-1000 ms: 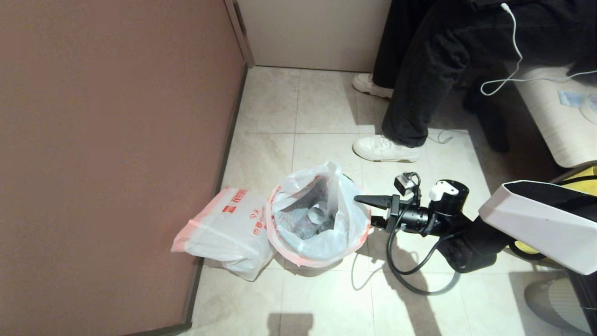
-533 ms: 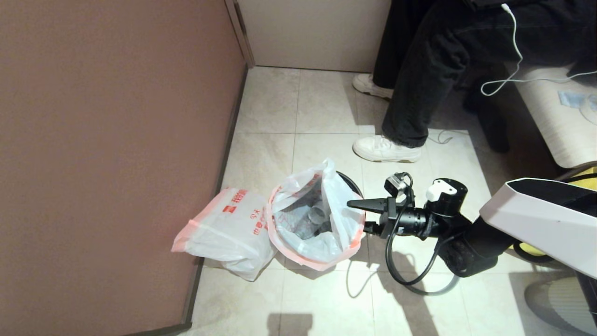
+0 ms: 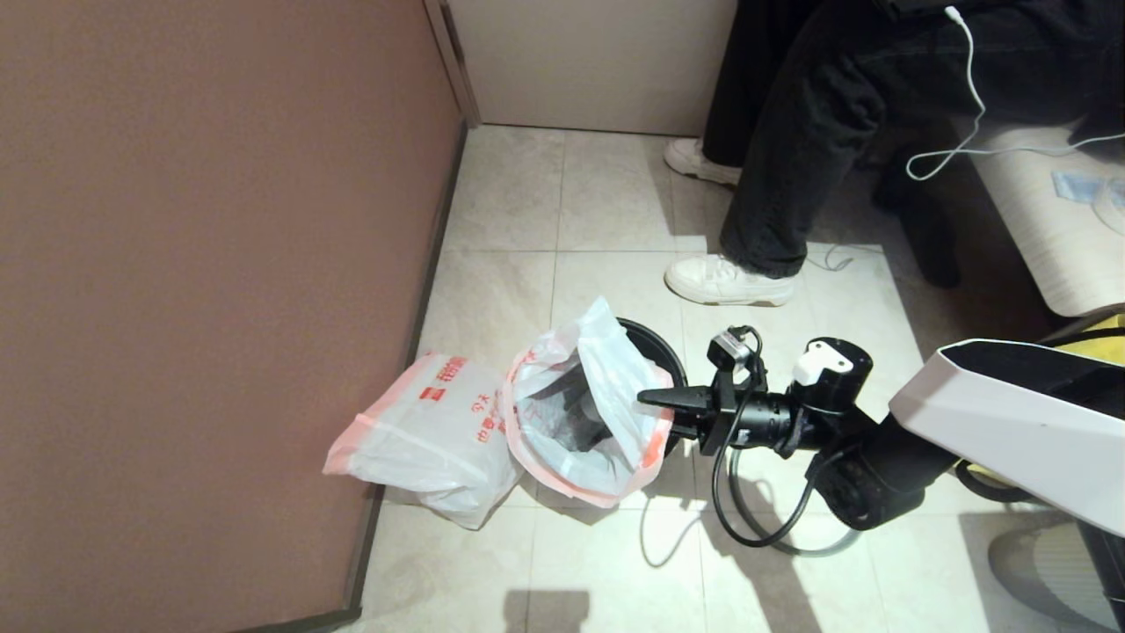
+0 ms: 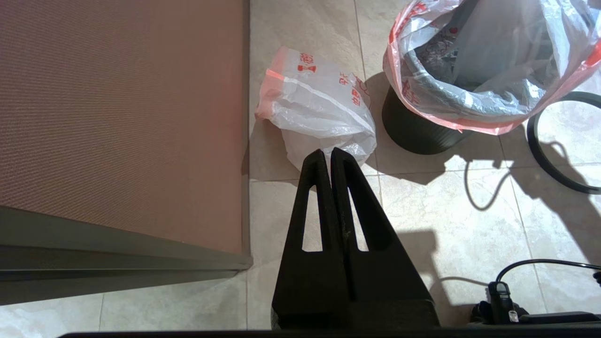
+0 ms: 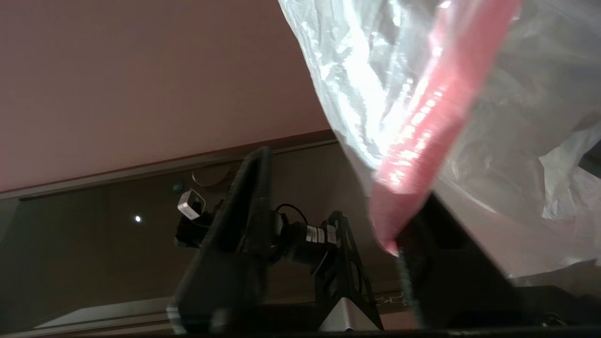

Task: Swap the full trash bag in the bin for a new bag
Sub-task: Place the trash bag on the floor

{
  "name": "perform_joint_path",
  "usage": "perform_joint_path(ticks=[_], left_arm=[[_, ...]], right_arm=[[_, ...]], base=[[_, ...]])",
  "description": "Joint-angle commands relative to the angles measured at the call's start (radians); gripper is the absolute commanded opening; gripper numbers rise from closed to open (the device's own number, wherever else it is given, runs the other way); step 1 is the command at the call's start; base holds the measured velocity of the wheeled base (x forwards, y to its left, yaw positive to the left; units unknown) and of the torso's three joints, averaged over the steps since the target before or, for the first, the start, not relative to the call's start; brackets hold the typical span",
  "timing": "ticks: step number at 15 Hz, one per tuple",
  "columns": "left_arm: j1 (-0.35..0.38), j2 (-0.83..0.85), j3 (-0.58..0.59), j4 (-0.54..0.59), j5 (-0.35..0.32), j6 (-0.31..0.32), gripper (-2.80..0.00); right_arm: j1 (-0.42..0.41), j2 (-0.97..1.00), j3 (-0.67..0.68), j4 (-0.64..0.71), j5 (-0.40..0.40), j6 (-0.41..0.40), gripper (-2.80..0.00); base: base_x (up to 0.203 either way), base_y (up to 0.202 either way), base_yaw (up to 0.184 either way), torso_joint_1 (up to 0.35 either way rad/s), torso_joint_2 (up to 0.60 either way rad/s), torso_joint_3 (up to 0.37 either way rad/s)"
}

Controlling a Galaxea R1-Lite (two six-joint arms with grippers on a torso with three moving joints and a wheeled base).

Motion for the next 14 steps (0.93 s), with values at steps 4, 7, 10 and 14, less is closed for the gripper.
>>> perform_joint_path(ticks=[4, 7, 10, 14], left_arm=[[0.0, 0.001, 0.0, 0.0, 0.0, 0.001, -2.8], [0.0, 0.001, 0.0, 0.0, 0.0, 0.001, -2.8], [0.0, 0.001, 0.0, 0.0, 0.0, 0.001, -2.8], [0.0, 0.001, 0.0, 0.0, 0.0, 0.001, -2.8]], right_arm=[[0.01, 0.027, 0.005, -0.082, 0.006, 0.059, -2.8], [0.013, 0.015, 0.009, -0.084, 0.006, 0.094, -2.8], [0.018, -0.052, 0.009, -0.114, 0.005, 0.298, -2.8], [0.034, -0.159, -0.049, -0.131, 0.012, 0.476, -2.8]], base=[[0.0, 0.0, 0.0, 0.0, 0.0, 0.0], [0.0, 0.0, 0.0, 0.0, 0.0, 0.0], [0.0, 0.0, 0.0, 0.0, 0.0, 0.0], [0.0, 0.0, 0.0, 0.0, 0.0, 0.0]])
